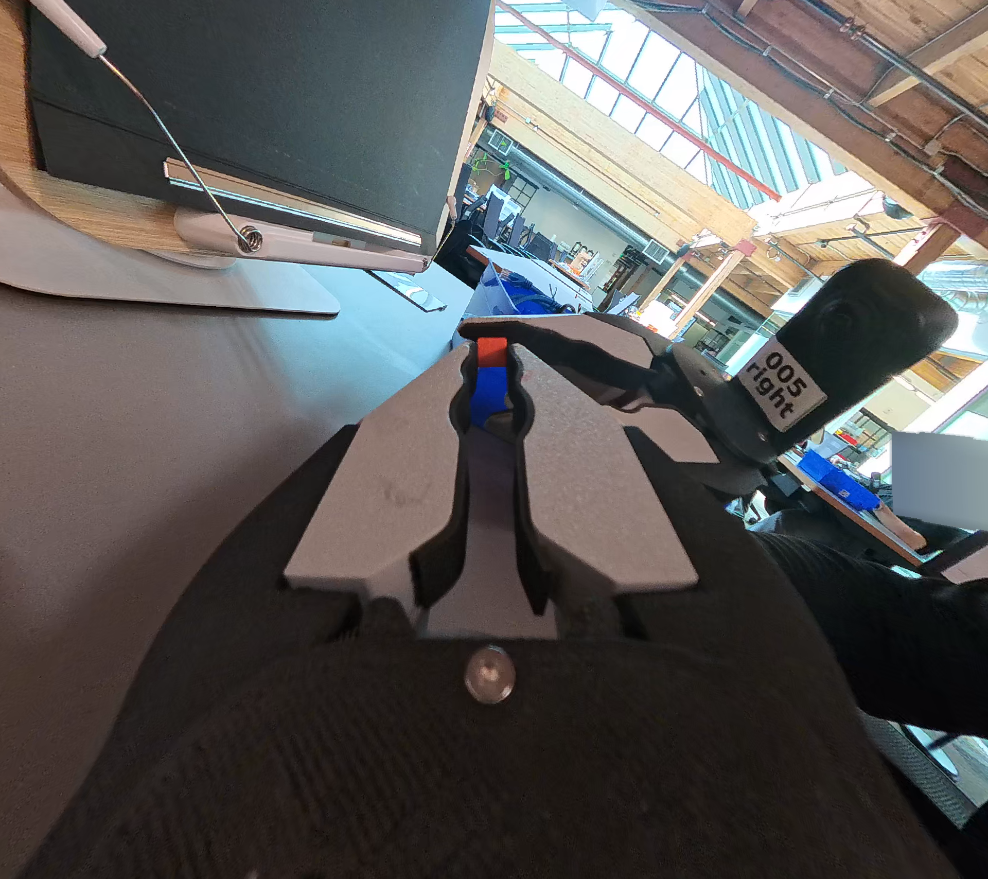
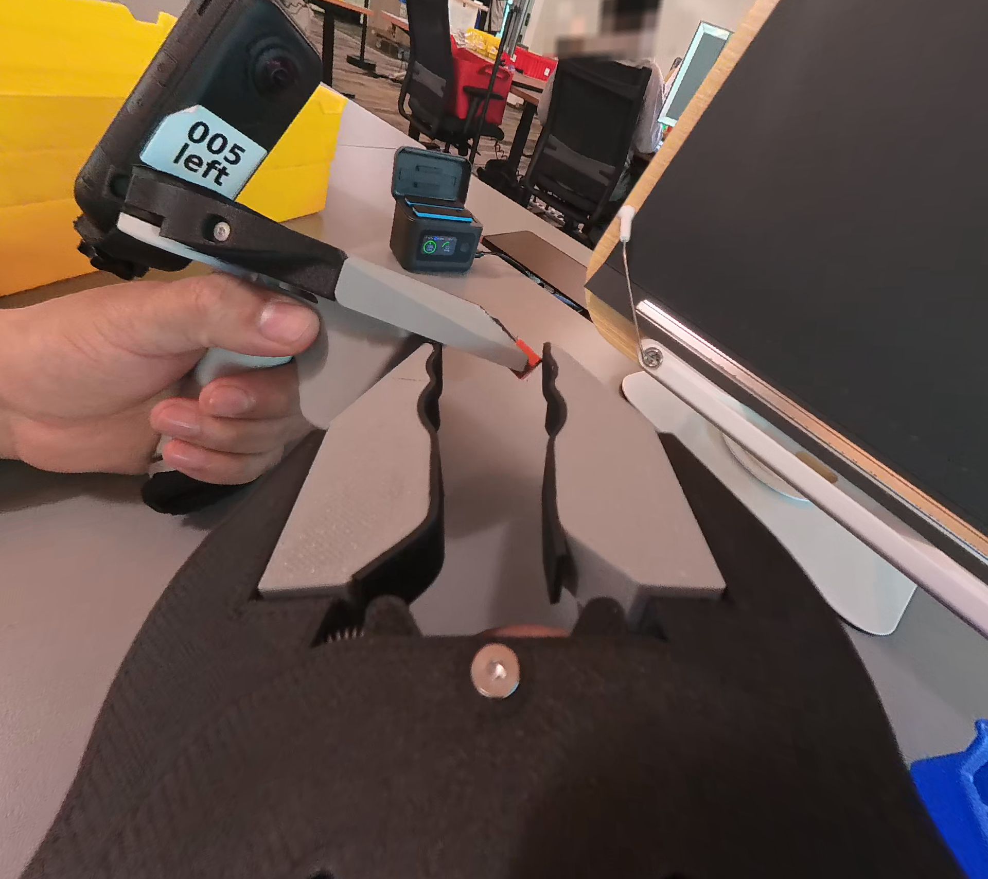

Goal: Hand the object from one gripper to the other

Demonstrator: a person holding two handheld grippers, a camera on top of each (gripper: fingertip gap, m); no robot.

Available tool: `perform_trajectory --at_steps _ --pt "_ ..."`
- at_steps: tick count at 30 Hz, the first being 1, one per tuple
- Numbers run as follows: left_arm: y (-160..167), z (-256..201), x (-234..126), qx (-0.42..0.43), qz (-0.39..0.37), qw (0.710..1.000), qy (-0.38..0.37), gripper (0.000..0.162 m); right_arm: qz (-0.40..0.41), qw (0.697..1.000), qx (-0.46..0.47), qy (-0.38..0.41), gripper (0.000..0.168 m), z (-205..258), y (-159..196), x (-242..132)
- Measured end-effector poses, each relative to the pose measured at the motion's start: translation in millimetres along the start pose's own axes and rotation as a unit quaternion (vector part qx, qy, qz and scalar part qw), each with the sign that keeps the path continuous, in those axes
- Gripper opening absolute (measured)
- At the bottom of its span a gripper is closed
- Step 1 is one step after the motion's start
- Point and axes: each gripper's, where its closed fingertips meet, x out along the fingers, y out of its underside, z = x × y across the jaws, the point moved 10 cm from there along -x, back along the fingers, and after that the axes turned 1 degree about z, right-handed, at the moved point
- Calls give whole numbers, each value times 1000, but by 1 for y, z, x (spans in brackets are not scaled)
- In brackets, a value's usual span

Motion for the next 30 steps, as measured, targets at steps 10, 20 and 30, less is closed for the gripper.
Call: perform_trajectory --at_steps 10,20,30 --pt "-3 -9 0 90 0 996 -21 8 1 999 -32 -1 32 -1 -4 -4" --pt "4 -27 -4 567 46 781 -258 8 18 994 96 -49 28 -27 1 -11" --pt "16 -35 6 642 58 721 -256 8 -26 949 276 -151 25 -47 12 -12"
